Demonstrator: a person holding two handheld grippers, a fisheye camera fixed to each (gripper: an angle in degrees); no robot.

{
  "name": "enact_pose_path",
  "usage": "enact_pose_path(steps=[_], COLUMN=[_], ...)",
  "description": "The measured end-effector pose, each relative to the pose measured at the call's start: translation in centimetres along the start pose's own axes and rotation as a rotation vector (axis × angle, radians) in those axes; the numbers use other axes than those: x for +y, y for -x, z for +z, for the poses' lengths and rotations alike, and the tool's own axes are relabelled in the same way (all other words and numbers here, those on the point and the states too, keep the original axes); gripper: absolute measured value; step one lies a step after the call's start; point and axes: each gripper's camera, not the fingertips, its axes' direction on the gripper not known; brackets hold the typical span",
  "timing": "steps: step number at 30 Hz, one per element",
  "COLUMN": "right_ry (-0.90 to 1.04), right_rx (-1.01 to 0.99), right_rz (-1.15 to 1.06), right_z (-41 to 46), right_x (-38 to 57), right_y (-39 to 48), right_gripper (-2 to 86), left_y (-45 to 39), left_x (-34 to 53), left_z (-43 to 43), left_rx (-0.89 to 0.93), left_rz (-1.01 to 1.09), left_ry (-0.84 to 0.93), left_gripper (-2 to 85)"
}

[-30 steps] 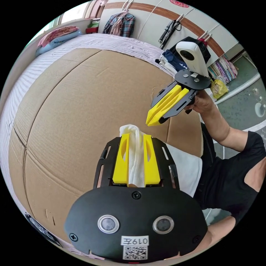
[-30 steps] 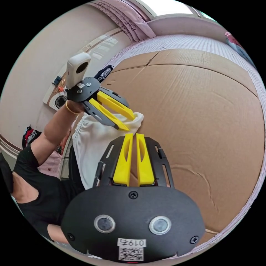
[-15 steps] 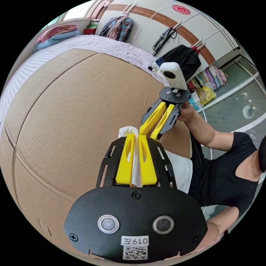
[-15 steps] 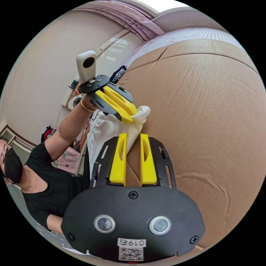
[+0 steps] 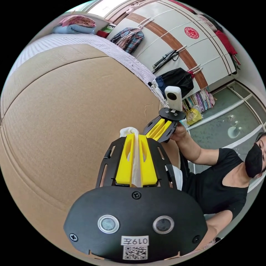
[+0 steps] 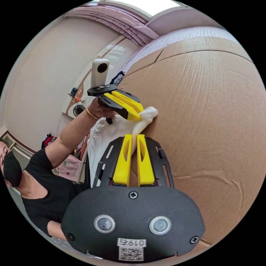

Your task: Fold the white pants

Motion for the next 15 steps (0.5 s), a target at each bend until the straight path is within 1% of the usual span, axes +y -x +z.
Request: enact_pose_path(steps=[8,13,15], right_ry=[-0.048,-0.066,-0.063], right_rx=[-0.09,-0.134,-0.115], right_rz=[0.088,0.112,0.099], right_z=[-3.5,-4.9,-5.4], right_x=[-0.3,-0.9,-1.1], right_y=[-0.6,-0.8,-0.4], right_gripper=[5.2,4.0,3.1], left_y=[1.9,3.6,4.6], left_x=[-2.8,-4.5,-4.7], left_z=[1.2,2.2,2.7], left_rx=[0.02,0.002,0.024], left_rz=[-0.017,-0.096,-0.139], left_ry=[0.098,0.156,0.154], left_gripper=[1.5,1.4,1.5])
